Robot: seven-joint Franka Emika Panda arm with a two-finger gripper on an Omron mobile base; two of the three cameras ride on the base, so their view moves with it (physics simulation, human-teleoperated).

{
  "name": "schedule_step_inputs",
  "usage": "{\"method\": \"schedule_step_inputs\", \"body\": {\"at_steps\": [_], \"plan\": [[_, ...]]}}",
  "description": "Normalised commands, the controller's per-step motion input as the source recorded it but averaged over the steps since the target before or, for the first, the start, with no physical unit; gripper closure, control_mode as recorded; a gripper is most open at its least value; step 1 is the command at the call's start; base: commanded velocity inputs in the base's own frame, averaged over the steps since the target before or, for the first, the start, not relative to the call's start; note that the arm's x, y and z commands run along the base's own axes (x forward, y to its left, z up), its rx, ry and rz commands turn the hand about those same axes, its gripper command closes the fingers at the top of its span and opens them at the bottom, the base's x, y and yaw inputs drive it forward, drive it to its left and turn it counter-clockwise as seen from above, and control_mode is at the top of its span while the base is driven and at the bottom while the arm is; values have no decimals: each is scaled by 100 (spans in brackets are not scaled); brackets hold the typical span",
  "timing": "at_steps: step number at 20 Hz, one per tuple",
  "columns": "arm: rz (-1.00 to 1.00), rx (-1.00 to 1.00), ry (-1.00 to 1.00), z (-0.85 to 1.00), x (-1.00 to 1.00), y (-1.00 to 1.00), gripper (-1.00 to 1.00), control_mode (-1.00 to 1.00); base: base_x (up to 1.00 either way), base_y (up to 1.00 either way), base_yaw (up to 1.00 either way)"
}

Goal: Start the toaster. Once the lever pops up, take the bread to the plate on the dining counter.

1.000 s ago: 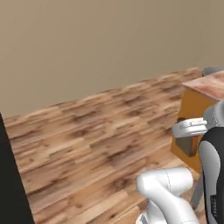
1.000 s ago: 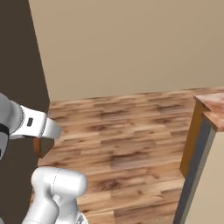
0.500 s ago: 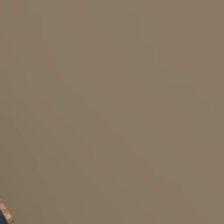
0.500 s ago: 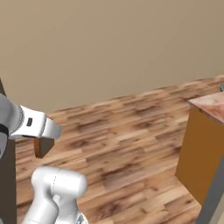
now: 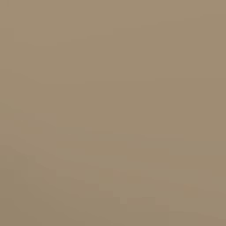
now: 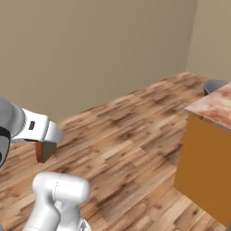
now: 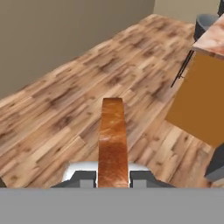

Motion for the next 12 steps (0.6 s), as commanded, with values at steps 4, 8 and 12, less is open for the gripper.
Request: {"method": "schedule_step_inputs", "body": {"at_steps": [4,8,12], "plan": [[0,0,0,0,0,0,100,100,72,96,-50],[0,0,0,0,0,0,100,100,64,95,-49],[0,0,0,0,0,0,100,100,65,98,-49]]}}
